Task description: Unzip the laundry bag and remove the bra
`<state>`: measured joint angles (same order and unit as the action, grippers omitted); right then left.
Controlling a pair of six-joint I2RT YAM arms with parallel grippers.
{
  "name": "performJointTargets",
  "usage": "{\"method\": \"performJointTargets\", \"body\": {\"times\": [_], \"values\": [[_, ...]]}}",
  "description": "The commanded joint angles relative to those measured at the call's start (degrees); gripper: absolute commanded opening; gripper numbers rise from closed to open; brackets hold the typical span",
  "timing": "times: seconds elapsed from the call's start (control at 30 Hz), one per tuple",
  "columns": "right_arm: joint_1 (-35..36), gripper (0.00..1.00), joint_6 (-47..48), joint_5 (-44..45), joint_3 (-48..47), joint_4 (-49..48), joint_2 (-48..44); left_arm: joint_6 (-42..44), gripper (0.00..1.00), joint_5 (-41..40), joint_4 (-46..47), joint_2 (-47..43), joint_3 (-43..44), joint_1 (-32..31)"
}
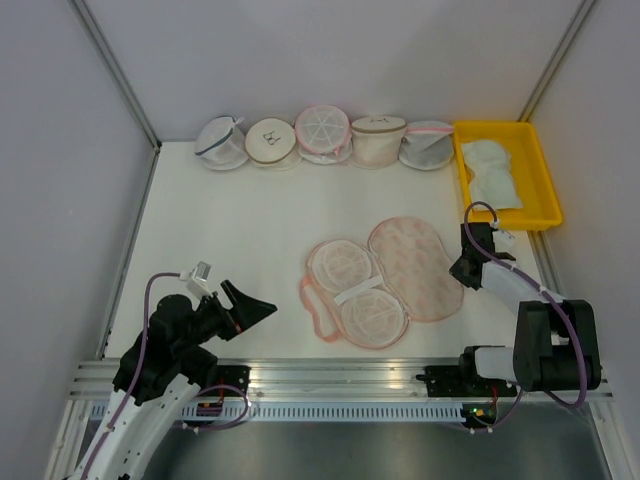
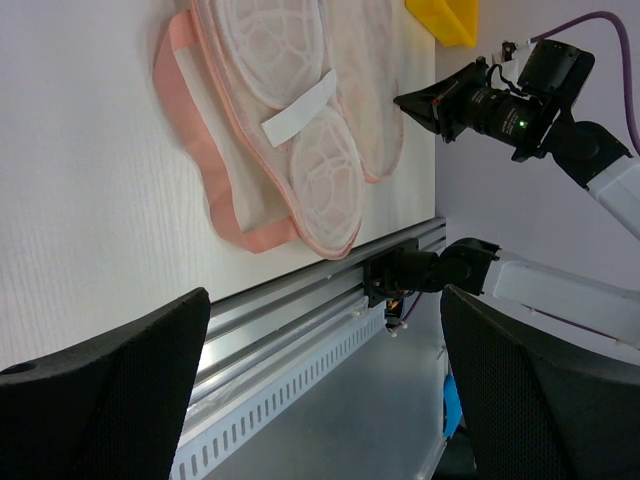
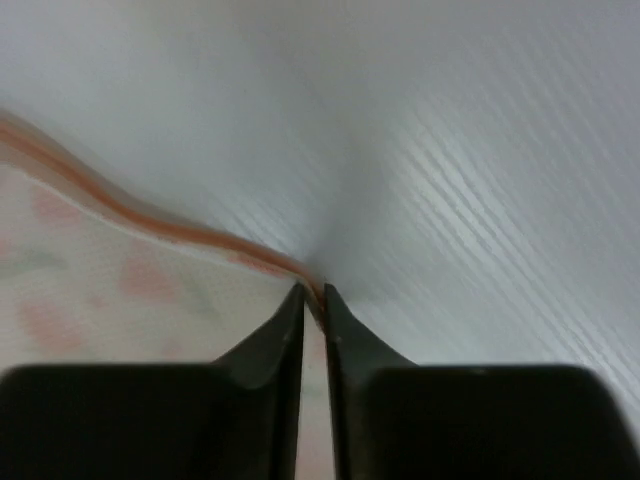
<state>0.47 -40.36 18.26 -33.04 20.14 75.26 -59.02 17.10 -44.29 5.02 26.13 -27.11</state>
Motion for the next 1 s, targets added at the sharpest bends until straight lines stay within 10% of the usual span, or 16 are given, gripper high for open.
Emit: {"method": "performJointTargets", "body": {"times": [0.0, 0.47, 0.97], "values": [[-0.03, 0.0, -0.33, -4.72, 1.48, -1.25, -0.12, -1.0, 1.0, 1.79, 0.0, -0.88, -0.2, -0.04], [1.63, 0.0, 3.79, -21.05, -2.81, 1.48, -18.73, -1.44, 1.0, 1.18, -0.44, -1.15, -0.11, -0.04], [27.17, 0.0, 14.34, -41.02, -10.65, -0.53, -20.07, -1.71, 1.0, 0.21, -0.44, -1.32, 0.59, -0.04]]}}
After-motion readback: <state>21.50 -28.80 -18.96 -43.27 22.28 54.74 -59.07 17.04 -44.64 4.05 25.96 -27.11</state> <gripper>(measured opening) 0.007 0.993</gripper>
